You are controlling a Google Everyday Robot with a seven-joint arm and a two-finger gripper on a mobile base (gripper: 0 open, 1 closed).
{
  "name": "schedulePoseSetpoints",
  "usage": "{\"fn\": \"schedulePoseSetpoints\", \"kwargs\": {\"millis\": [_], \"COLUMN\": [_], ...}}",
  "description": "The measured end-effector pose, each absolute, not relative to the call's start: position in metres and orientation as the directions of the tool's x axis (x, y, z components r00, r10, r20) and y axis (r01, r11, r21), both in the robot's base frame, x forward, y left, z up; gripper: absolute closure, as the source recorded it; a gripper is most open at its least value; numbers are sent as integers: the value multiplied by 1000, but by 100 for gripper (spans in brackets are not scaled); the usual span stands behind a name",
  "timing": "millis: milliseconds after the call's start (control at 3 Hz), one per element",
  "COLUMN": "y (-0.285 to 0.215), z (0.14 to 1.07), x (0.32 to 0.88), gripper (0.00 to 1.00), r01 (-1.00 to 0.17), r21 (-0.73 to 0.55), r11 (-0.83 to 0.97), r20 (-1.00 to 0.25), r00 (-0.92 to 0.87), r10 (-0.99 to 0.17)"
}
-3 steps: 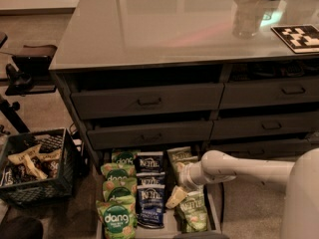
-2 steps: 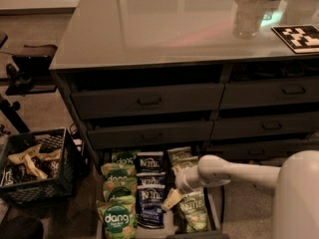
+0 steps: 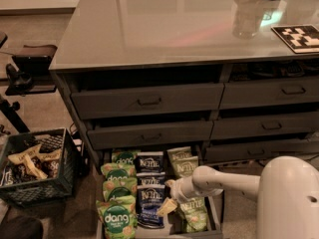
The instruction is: Pick blue chip bag from bottom drawer and place on counter
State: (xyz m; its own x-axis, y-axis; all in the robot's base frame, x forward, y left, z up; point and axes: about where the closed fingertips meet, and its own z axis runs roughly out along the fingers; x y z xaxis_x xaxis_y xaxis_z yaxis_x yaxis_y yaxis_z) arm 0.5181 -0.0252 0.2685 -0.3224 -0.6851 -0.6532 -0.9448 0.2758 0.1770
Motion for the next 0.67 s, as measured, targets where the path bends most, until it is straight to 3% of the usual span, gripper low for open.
{"fn": "schedulePoseSetpoints", "kwargs": {"millis": [667], "y": [-5], "z": [238], "x": [511], "gripper": [15], "r01": [-947], "r21": [192], "r11": [256], "r20": [-651], "r00": [-318], "r10": [-689]}}
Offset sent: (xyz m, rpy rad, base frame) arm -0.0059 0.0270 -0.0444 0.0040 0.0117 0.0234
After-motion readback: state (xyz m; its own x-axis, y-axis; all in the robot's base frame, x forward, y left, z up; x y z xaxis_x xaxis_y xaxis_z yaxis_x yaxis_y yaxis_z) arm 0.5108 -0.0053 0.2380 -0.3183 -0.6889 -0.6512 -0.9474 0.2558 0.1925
